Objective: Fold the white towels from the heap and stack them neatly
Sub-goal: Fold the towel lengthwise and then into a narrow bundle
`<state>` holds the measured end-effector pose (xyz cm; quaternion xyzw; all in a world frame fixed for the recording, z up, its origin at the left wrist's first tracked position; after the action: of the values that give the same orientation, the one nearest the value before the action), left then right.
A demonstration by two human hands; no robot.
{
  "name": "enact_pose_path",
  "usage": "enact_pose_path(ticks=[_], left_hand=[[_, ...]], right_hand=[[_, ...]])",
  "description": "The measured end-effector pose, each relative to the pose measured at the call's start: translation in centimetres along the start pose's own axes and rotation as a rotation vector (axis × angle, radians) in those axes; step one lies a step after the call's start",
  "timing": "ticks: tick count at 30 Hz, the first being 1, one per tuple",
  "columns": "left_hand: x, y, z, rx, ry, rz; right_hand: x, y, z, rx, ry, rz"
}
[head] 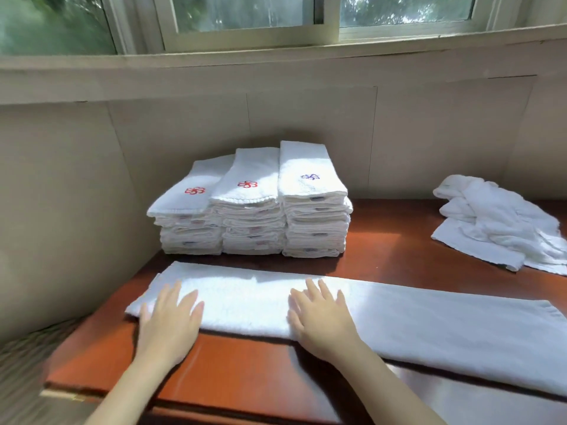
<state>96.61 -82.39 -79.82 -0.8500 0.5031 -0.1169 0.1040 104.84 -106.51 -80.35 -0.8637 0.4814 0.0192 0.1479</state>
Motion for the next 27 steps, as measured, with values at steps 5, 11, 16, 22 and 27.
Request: enact_pose_path(ticks=[5, 11, 16, 22, 27], left_hand=[[2.0, 1.1, 1.9, -0.119, 0.136, 0.061], [-0.4, 0.5, 0.0, 0.057, 0.037, -0.136], [-3.9, -2.4, -0.8, 0.036, 0.065, -0.346], [-6.2, -6.3, 0.2, -0.127, 0.223, -0.366], [-8.2, -7.0, 0.4, -0.189, 0.276, -0.525]], right_hand=[[-1.6, 0.0, 1.4, -0.125, 0.017, -0.023], [-0.7, 0.0, 0.6, -0.134, -0.022, -0.07], [1.0, -0.2, 0.1, -0.064, -0.017, 0.023], [4.0, -1.6, 0.1, -0.12, -0.01, 0.18], [3.9, -2.1, 0.8, -0.119, -0.017, 0.224]])
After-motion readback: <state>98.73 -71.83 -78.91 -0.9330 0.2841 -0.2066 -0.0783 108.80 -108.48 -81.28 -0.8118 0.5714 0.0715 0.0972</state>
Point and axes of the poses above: each hand's wrist, its own y-axis away from the middle knuckle, its own z-axis out of the palm, x = y × z, the point moved 4 cm from there along -y, towards the middle knuckle, and after that the axes turned 5 degrees about x, right-handed, at the moved point
